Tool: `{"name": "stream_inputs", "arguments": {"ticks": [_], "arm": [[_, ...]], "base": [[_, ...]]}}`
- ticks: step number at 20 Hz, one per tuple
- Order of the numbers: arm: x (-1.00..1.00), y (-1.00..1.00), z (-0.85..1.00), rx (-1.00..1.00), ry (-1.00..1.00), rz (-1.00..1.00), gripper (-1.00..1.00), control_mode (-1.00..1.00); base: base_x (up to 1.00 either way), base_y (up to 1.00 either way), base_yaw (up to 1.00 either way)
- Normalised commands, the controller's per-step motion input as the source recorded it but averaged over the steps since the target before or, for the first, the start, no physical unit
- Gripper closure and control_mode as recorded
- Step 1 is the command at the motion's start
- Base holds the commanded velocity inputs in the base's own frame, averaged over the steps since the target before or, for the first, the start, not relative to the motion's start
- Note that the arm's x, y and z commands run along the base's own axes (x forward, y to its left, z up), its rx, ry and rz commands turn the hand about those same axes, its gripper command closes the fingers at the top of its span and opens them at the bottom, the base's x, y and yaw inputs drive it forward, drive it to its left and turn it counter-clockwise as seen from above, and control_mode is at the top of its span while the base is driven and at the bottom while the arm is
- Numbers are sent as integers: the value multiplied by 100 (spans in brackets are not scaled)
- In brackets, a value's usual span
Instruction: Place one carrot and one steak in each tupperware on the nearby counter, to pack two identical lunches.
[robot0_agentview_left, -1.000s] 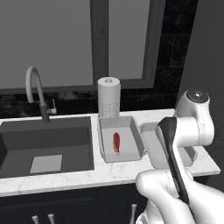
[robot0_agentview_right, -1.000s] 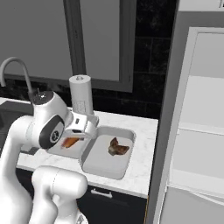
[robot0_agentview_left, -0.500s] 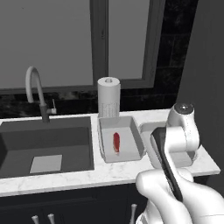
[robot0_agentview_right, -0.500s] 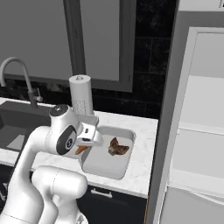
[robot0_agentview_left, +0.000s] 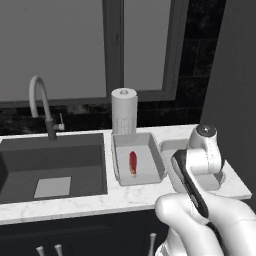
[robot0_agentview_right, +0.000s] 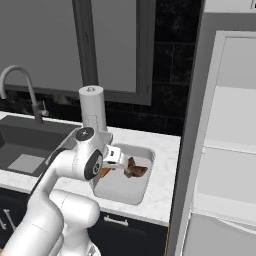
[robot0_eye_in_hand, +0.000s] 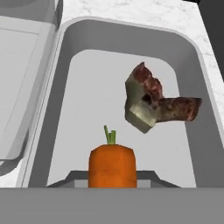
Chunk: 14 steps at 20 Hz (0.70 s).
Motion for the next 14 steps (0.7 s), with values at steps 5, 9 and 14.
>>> {"name": "stream_inputs", "arguments": {"ticks": [5,9,14], "arm": [[28,3,-22,0,0,0,-100,-100],[0,12,7,0,0,0,-100,-100],[-32,0,23,0,-7,0,-100,-100]], "base": [[0,0,0],[0,0,0],[0,0,0]]}}
